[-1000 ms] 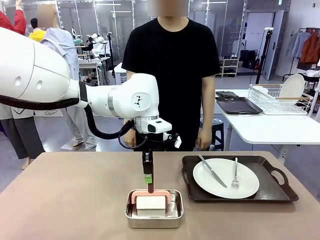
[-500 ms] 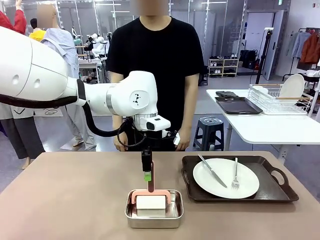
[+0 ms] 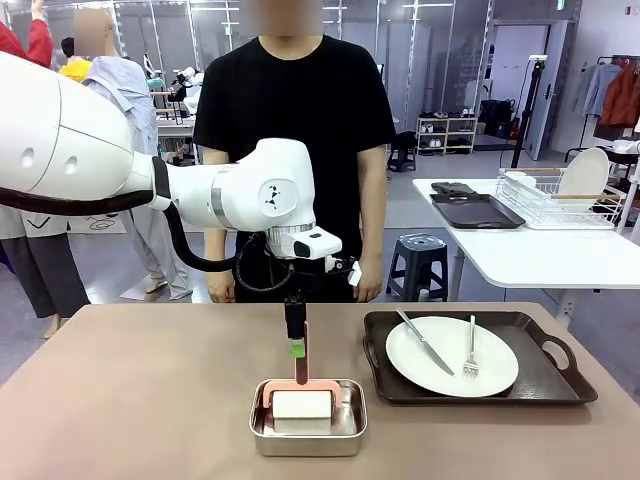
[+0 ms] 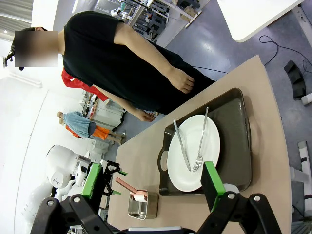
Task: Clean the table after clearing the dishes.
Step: Place the Lint Roller back on top of the Airtight Container, then when the right (or left) Handle tray is removed, use the right hand (or left hand) to clean the right (or left) side of the table with the Lint Roller.
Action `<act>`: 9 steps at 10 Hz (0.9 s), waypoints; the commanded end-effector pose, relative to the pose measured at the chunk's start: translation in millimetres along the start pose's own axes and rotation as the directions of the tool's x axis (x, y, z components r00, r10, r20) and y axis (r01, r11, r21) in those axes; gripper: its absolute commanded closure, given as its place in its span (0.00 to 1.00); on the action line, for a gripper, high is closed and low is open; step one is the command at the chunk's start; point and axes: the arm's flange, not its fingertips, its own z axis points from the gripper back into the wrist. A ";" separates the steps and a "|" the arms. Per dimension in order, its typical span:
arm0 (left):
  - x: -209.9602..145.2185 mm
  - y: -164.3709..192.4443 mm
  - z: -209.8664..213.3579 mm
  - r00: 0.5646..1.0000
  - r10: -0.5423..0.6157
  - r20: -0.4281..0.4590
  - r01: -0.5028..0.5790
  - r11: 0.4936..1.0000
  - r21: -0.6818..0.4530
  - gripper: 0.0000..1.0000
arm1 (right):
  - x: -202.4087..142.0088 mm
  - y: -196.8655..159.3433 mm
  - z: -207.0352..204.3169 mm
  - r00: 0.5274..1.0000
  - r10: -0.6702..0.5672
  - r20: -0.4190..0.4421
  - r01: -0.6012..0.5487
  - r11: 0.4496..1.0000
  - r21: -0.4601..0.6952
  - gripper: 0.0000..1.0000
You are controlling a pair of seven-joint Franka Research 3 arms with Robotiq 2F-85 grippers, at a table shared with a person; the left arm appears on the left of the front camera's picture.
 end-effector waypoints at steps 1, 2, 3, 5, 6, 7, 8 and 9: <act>-1.0 -0.7 -0.7 1.000 -0.010 -0.007 0.010 1.000 -0.009 0.00 | -0.4 1.8 2.4 1.000 0.009 0.005 -0.009 1.000 0.015 0.00; -1.0 -0.7 -0.7 1.000 -0.010 -0.007 0.010 1.000 -0.009 0.00 | -0.4 1.8 2.4 1.000 0.009 0.005 -0.009 1.000 0.015 0.00; -1.0 -0.7 -0.7 1.000 -0.010 -0.007 0.010 1.000 -0.009 0.00 | -0.4 1.8 2.4 1.000 0.009 0.005 -0.009 1.000 0.015 0.00; -1.0 -0.7 -0.7 1.000 -0.010 -0.007 0.010 1.000 -0.009 0.00 | -0.4 1.8 2.4 1.000 0.009 0.005 -0.009 1.000 0.015 0.00; -1.0 -0.7 -0.7 1.000 -0.010 -0.007 0.010 1.000 -0.009 0.00 | -0.4 1.8 2.4 1.000 0.009 0.005 -0.009 1.000 0.015 0.00; 0.5 0.4 -2.4 1.000 -0.001 -0.001 0.001 1.000 -0.005 0.00 | -0.4 1.8 2.4 1.000 0.009 0.005 -0.009 1.000 0.015 0.00; -19.4 14.9 35.2 0.991 0.129 0.042 -0.132 0.989 0.069 0.00 | -0.4 1.8 2.4 1.000 0.009 0.005 -0.009 1.000 0.015 0.00; -56.0 25.4 76.5 0.921 0.329 0.210 -0.351 0.933 0.078 0.00 | -0.4 1.8 2.4 1.000 0.009 0.005 -0.009 1.000 0.015 0.00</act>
